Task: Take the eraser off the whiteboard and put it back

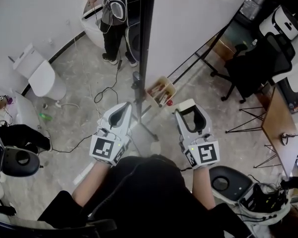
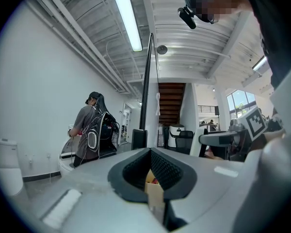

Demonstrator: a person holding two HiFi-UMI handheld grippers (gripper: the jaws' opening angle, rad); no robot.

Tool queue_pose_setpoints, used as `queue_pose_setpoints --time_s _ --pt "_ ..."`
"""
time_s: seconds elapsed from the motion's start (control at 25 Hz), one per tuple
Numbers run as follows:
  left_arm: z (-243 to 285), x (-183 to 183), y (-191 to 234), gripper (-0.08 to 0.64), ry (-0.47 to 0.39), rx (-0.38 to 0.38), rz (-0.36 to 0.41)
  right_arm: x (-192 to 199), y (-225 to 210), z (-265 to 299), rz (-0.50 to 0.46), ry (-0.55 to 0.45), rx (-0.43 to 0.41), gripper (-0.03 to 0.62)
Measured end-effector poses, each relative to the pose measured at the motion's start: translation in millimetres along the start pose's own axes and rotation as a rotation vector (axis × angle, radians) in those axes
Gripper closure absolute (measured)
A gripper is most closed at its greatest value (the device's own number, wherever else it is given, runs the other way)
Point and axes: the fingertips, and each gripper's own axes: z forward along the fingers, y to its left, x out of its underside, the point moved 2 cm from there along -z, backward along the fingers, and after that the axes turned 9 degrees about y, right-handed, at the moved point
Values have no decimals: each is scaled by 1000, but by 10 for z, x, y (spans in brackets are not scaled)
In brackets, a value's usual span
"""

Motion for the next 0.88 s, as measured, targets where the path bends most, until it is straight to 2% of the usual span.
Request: queue_pose_setpoints --time_s 0.6,0.88 --pt "-7 -67 -77 557 -3 -2 20 -155 -51 -172 0 -43 -1 348" --pt "-44 -42 -76 555 -16 -11 -13 -117 -38 -154 -2 -35 -15 348"
